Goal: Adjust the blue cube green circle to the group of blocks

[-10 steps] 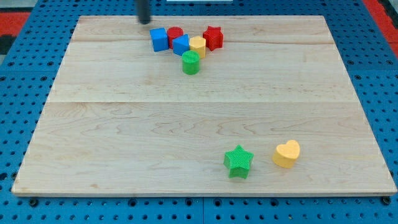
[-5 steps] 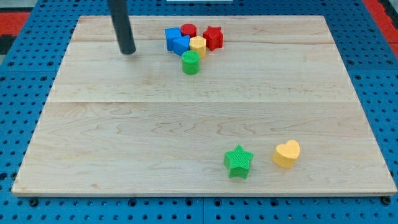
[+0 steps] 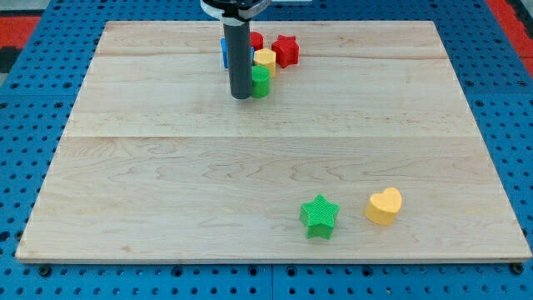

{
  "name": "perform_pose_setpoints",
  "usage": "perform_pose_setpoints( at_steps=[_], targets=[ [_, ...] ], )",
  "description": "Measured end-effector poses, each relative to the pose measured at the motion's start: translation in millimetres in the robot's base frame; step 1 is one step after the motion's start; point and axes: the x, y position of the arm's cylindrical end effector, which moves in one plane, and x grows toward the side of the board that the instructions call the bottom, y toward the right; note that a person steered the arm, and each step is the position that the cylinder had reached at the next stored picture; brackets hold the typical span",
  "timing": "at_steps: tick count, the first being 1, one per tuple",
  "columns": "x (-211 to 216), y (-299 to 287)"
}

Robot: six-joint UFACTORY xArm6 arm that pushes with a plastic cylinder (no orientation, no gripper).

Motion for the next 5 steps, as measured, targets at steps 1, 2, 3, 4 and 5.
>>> perform_pose_setpoints(
  at_steps=[1, 2, 3, 4, 5],
  targets=[
    [81, 17],
    [88, 105],
    [103, 215],
    [166, 243],
    [211, 173]
  ],
)
